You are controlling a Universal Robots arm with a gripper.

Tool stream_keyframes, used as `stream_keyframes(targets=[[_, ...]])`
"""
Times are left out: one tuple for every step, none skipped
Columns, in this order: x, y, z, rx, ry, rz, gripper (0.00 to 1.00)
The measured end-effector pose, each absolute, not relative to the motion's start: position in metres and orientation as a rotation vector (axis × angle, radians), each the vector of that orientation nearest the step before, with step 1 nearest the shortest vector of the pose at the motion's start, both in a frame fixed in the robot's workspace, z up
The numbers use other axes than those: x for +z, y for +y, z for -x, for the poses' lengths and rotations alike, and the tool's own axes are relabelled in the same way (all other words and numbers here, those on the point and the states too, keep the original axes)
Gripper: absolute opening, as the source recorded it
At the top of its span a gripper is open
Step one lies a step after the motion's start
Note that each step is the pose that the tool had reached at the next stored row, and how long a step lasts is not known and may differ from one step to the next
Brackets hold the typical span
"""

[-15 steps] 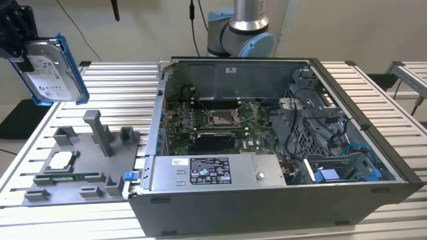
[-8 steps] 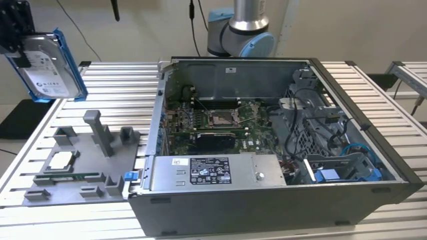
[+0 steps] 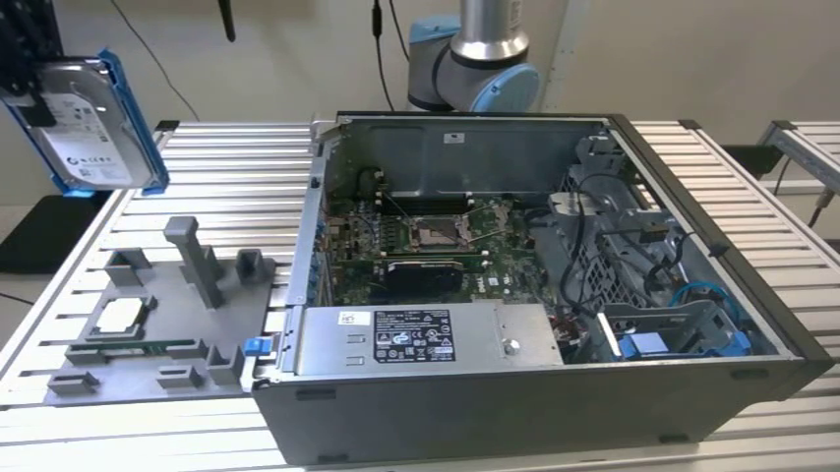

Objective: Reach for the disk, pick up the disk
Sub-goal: 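Pick up the disk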

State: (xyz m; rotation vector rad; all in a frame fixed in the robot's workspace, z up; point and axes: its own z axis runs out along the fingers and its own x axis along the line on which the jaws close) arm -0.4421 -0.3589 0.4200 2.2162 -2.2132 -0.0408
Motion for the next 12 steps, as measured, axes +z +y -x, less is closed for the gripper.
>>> stream_keyframes(targets=[[0.4206, -0.3589, 0.4422, -0.041, -2.213, -2.216, 0.0], [0.4211, -0.3589, 0.4424, -0.041, -2.213, -2.216, 0.0], [0.4215, -0.3589, 0.4425, -0.041, -2.213, -2.216, 0.0], [0.422, -0.3589, 0.4427, -0.041, -2.213, -2.216, 0.0], [0.4224, -0.3589, 0.443, -0.041, -2.213, -2.216, 0.0], [0.4228, -0.3589, 0.4433, -0.04, -2.213, -2.216, 0.0], [0.4234, -0.3589, 0.4435, -0.04, -2.213, -2.216, 0.0], [0.4242, -0.3589, 0.4437, -0.04, -2.213, -2.216, 0.0], [0.4253, -0.3589, 0.4438, -0.04, -2.214, -2.217, 0.0], [0.4266, -0.3589, 0.4439, -0.04, -2.214, -2.217, 0.0], [0.4281, -0.3589, 0.4439, -0.04, -2.214, -2.217, 0.0], [0.4295, -0.3589, 0.4439, -0.04, -2.214, -2.217, 0.0]])
